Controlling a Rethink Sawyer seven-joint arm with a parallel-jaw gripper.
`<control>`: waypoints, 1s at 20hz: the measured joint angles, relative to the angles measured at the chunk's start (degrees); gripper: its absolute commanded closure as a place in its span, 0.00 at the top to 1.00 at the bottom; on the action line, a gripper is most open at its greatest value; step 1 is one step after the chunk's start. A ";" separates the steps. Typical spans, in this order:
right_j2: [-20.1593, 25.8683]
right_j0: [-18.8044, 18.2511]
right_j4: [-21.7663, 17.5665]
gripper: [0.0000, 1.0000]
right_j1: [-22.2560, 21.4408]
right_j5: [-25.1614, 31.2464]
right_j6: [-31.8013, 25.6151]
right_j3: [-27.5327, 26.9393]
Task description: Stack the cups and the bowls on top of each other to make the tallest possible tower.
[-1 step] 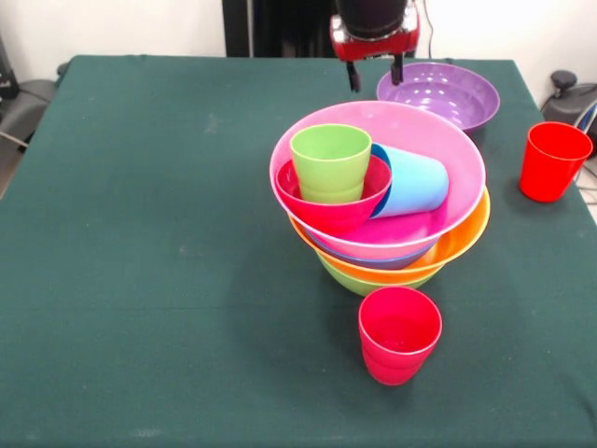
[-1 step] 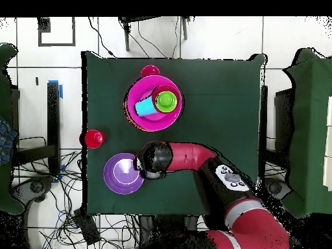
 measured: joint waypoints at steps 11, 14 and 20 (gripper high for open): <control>-5.47 1.78 0.04 1.00 5.20 -2.59 0.00 -0.15; -5.82 1.76 0.04 1.00 5.59 -2.59 0.00 -0.14; -5.74 0.98 0.18 1.00 5.64 -2.59 0.00 0.08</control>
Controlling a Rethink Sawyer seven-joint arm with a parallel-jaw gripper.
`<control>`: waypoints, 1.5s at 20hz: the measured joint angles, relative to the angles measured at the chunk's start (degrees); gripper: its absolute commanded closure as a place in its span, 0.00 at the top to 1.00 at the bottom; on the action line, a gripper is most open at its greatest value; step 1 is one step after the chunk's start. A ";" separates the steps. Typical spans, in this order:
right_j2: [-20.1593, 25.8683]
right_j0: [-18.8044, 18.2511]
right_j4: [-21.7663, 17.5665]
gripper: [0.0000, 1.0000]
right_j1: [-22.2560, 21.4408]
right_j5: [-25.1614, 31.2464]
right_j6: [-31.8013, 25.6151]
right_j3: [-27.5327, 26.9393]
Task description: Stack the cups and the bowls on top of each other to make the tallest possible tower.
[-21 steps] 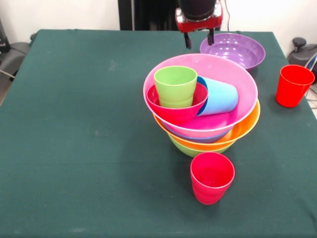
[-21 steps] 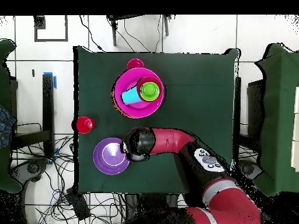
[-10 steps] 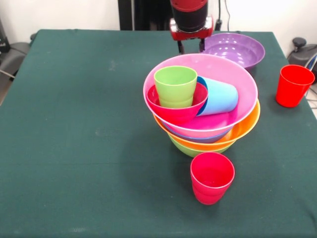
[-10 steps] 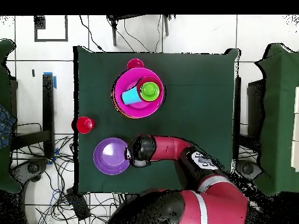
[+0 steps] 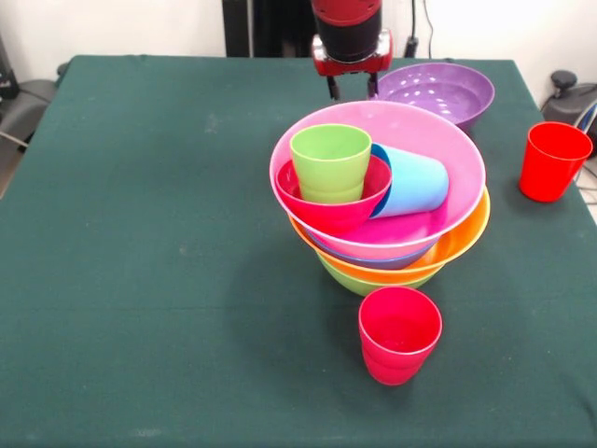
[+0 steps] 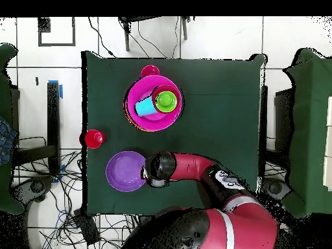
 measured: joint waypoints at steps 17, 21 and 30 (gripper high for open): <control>3.73 -2.79 0.04 1.00 0.01 -1.06 0.00 0.01; 4.97 -3.05 0.04 1.00 0.02 -3.26 0.00 0.02; 7.35 -3.51 0.04 1.00 0.02 -9.47 0.00 0.42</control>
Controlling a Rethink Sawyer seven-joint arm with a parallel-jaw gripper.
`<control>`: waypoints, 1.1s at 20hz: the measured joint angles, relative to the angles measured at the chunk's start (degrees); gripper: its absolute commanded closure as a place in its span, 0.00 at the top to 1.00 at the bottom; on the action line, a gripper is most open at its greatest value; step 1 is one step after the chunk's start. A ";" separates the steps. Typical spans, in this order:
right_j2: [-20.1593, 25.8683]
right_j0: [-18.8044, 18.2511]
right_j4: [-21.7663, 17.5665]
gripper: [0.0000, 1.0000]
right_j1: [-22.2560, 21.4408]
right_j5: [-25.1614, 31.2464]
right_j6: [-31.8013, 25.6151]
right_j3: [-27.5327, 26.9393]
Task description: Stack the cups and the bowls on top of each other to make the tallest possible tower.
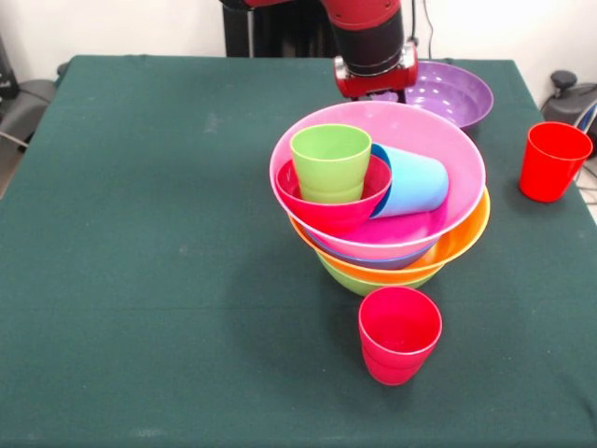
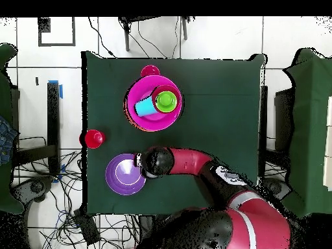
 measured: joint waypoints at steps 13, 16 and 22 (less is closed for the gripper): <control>-0.51 0.62 0.01 1.00 -0.01 -0.73 0.00 2.03; -0.70 0.78 0.01 1.00 -0.01 -0.74 0.00 2.54; -1.39 0.78 0.02 1.00 0.02 -0.74 0.00 3.78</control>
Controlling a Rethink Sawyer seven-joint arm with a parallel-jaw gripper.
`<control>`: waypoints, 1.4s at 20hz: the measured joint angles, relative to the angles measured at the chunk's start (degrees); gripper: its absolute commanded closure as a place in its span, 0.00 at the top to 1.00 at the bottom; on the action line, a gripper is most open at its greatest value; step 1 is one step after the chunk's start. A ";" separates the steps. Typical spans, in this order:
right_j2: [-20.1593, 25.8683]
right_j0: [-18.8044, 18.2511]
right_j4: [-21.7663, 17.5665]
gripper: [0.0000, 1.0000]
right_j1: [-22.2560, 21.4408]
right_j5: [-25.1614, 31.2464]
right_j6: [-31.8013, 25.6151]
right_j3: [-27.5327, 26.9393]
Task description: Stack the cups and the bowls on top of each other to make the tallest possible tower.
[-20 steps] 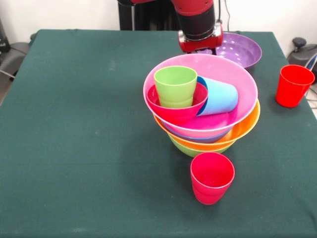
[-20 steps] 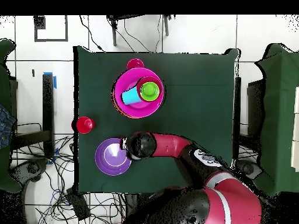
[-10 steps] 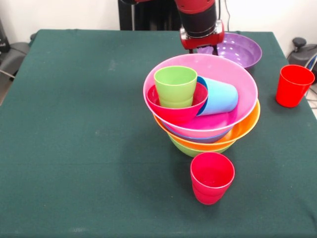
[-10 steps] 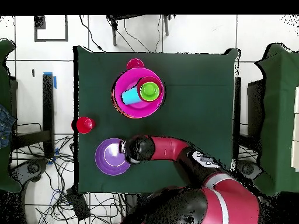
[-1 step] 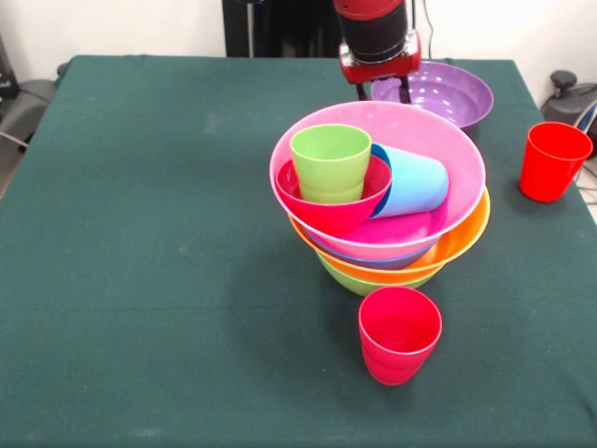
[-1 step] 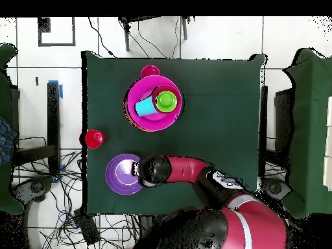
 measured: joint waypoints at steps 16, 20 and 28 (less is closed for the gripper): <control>-1.61 1.02 0.02 1.00 3.21 -0.10 0.00 0.58; -1.66 1.27 0.03 1.00 4.25 -0.85 0.00 0.56; -2.45 2.70 0.04 1.00 5.51 -4.34 0.00 0.63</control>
